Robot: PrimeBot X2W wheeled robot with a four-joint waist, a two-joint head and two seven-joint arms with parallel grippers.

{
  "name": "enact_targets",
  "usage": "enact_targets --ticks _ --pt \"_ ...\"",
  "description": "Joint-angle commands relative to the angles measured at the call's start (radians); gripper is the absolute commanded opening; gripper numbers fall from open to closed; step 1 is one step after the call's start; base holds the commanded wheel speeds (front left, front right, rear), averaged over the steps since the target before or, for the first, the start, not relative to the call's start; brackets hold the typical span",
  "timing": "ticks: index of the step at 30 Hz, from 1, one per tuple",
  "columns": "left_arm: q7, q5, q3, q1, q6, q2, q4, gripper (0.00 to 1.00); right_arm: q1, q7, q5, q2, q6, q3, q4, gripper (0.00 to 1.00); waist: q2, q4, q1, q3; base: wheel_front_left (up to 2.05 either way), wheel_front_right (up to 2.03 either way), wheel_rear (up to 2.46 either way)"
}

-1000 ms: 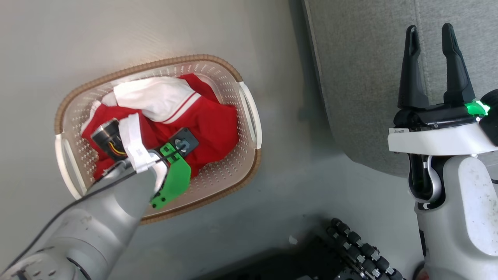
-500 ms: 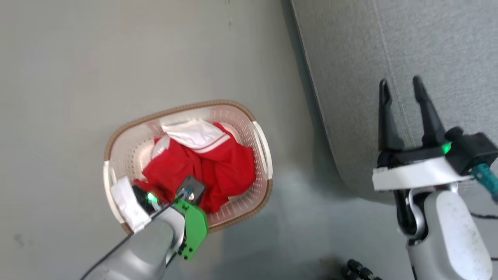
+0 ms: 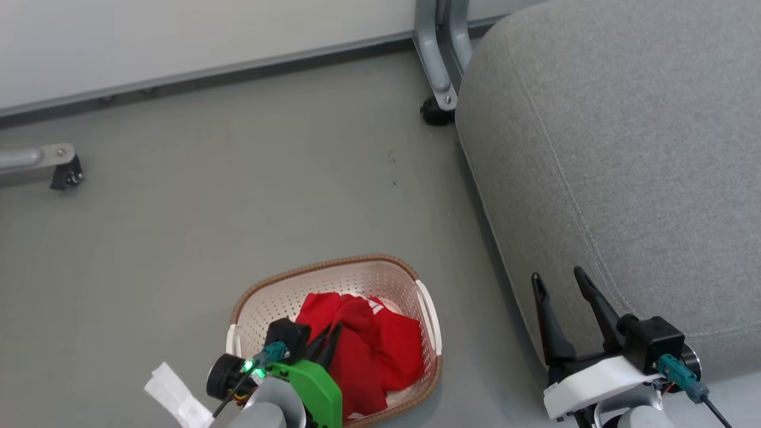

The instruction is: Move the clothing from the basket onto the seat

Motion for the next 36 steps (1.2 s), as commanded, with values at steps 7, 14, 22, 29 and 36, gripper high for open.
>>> enact_targets --ticks 7,14,22,29,36 --pt "0.0 0.123 0.148 0.128 0.031 0.044 -0.227 0.0 0.067 -0.003 0.013 -0.009 0.0 0.006 0.009 1.0 0.0 0.064 0.0001 -0.246 0.0 0.0 0.0" --pt "0.0 0.203 0.259 0.152 0.016 0.026 -0.387 0.0 0.096 -0.003 0.021 -0.008 0.0 0.004 0.006 1.0 0.0 0.068 0.0001 -0.287 0.0 0.0 0.0" --pt "0.0 0.279 0.332 0.151 -0.005 0.0 -0.533 0.0 0.101 -0.003 0.01 -0.012 0.0 0.048 -0.024 1.0 0.0 0.068 0.0001 -0.3 0.0 0.0 0.0" --pt "0.0 0.324 0.319 0.129 -0.023 -0.024 -0.615 0.0 0.093 -0.003 0.061 -0.018 0.0 0.099 -0.051 1.0 0.0 0.083 0.0001 -0.286 0.0 0.0 0.0" --pt "0.004 0.341 0.245 0.104 -0.049 -0.038 -0.634 0.0 0.035 -0.003 0.145 -0.076 0.0 0.229 -0.135 1.0 0.0 0.102 0.0001 -0.273 0.0 0.0 0.0"
